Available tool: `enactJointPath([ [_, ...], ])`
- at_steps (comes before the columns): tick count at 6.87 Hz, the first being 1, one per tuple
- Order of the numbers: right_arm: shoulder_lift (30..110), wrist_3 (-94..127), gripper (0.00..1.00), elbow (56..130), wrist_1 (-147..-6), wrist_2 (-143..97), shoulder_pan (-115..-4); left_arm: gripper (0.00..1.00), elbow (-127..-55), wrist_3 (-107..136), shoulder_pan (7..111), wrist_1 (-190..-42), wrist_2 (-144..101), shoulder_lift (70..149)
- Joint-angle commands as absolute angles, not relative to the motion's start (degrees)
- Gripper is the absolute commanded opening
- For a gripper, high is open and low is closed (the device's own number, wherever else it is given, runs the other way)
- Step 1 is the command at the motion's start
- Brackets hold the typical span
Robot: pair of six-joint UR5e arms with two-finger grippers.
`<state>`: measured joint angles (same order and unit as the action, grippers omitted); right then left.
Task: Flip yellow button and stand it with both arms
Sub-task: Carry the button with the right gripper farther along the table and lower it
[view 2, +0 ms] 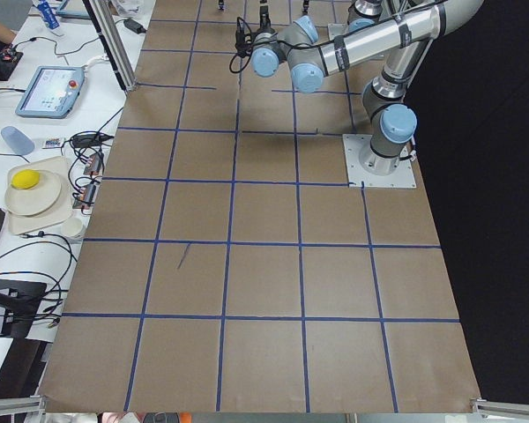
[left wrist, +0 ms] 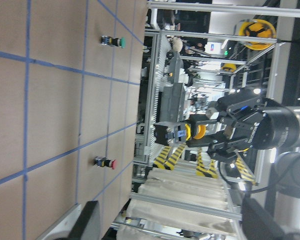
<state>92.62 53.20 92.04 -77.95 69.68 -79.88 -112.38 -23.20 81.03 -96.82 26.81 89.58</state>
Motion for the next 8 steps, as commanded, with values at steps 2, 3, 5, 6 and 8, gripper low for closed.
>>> enactJointPath([
  [2, 92.0, 55.9, 0.25, 93.5, -76.8, 89.1, -74.4, 1.00, -103.5, -9.1, 80.7, -90.1, 53.1, 93.3],
  [3, 91.1, 57.0, 0.22, 94.9, -81.5, 90.5, -72.1, 1.00, -100.3, -8.9, 81.4, -89.9, 63.8, 93.5],
  [5, 86.5, 54.7, 0.05, 96.9, -88.5, 98.4, -68.1, 1.00, -95.5, -8.2, 84.1, -88.7, 81.3, 93.2],
  [6, 84.5, 58.9, 0.06, 97.7, -94.5, 105.1, -66.2, 1.00, -92.8, -4.2, 86.5, -88.3, 87.0, 93.2],
  [8, 78.9, 56.0, 0.06, 103.4, -108.4, 109.7, -60.2, 1.00, -89.0, -1.2, 90.8, -88.4, 93.2, 92.7],
])
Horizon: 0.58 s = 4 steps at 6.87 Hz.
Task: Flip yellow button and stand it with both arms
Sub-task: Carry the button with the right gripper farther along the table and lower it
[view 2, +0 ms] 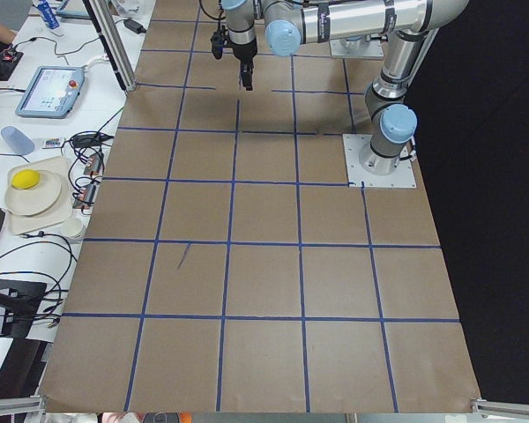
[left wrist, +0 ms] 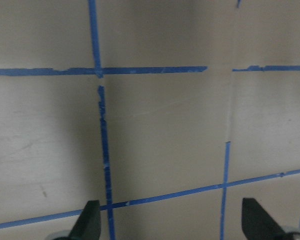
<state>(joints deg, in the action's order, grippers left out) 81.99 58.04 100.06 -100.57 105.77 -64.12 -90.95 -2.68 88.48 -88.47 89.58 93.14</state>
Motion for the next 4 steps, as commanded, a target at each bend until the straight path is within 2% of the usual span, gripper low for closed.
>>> enactJointPath([
  [1, 78.3, 52.2, 0.07, 108.7, -117.1, 109.9, -56.7, 1.00, -89.5, -1.2, 90.2, -88.3, 92.3, 91.9],
  [2, 78.3, 50.3, 0.07, 113.4, -125.6, 109.7, -55.8, 1.00, -88.6, -0.8, 90.2, -87.8, 92.3, 93.0],
  [4, 78.1, 50.3, 0.09, 115.0, -127.1, 109.7, -55.7, 1.00, -88.7, 2.2, 90.6, -86.8, 91.2, 93.3],
])
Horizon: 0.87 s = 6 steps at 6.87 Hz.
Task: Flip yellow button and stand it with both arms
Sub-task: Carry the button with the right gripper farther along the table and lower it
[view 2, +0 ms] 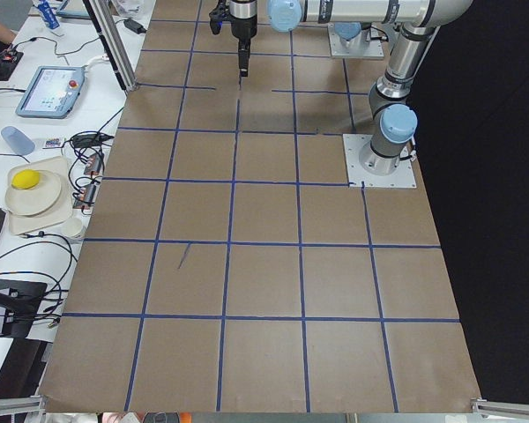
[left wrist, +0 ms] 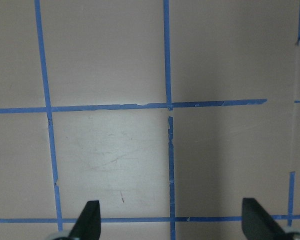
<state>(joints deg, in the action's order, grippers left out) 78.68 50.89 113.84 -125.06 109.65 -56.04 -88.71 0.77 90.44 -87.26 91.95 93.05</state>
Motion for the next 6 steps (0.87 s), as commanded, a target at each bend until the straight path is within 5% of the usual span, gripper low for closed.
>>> enactJointPath([
  [1, 76.8, 50.4, 0.10, 115.0, -129.0, 109.7, -55.8, 1.00, -88.6, 2.3, 90.7, -86.7, 91.1, 93.3],
  [4, 74.4, 50.4, 0.31, 114.8, -130.7, 107.8, -55.8, 1.00, -88.7, 3.8, 90.8, -86.7, 91.0, 93.3],
  [5, 74.4, 50.3, 0.61, 114.7, -130.7, 107.1, -55.8, 1.00, -88.7, 3.8, 90.8, -86.7, 91.1, 93.3],
  [6, 74.0, 50.0, 0.79, 114.5, -130.6, 107.2, -55.8, 1.00, -88.6, 3.8, 90.8, -86.4, 91.1, 93.3],
])
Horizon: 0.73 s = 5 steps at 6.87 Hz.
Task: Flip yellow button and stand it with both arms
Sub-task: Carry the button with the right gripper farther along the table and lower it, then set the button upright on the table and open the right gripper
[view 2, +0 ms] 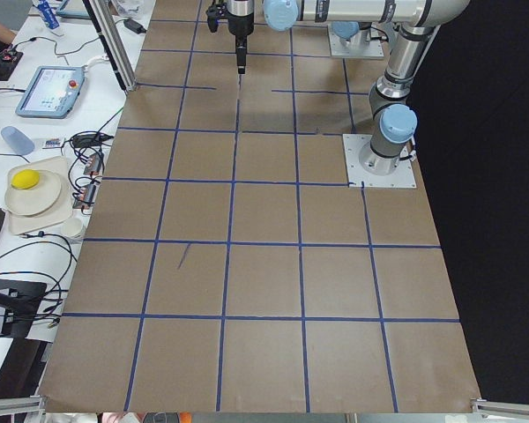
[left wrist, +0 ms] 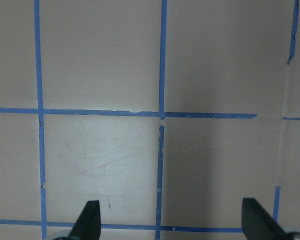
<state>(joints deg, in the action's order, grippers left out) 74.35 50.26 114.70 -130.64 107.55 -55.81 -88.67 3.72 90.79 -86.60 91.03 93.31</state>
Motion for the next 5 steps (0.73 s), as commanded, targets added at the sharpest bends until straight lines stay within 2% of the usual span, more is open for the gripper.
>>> enactJointPath([
  [1, 74.4, 50.2, 0.95, 114.5, -130.6, 107.2, -55.8, 1.00, -88.6, 3.9, 90.8, -86.3, 90.8, 93.3],
  [2, 74.8, 50.2, 0.99, 114.2, -130.6, 107.1, -55.8, 1.00, -88.6, 4.1, 90.7, -86.4, 90.9, 93.3],
  [3, 76.0, 49.5, 0.99, 111.9, -129.0, 107.2, -56.2, 1.00, -88.3, 4.1, 90.7, -86.3, 90.8, 93.3],
  [5, 79.5, 48.3, 0.99, 103.8, -113.1, 107.6, -60.0, 1.00, -88.1, 4.1, 90.7, -86.3, 90.8, 93.3],
])
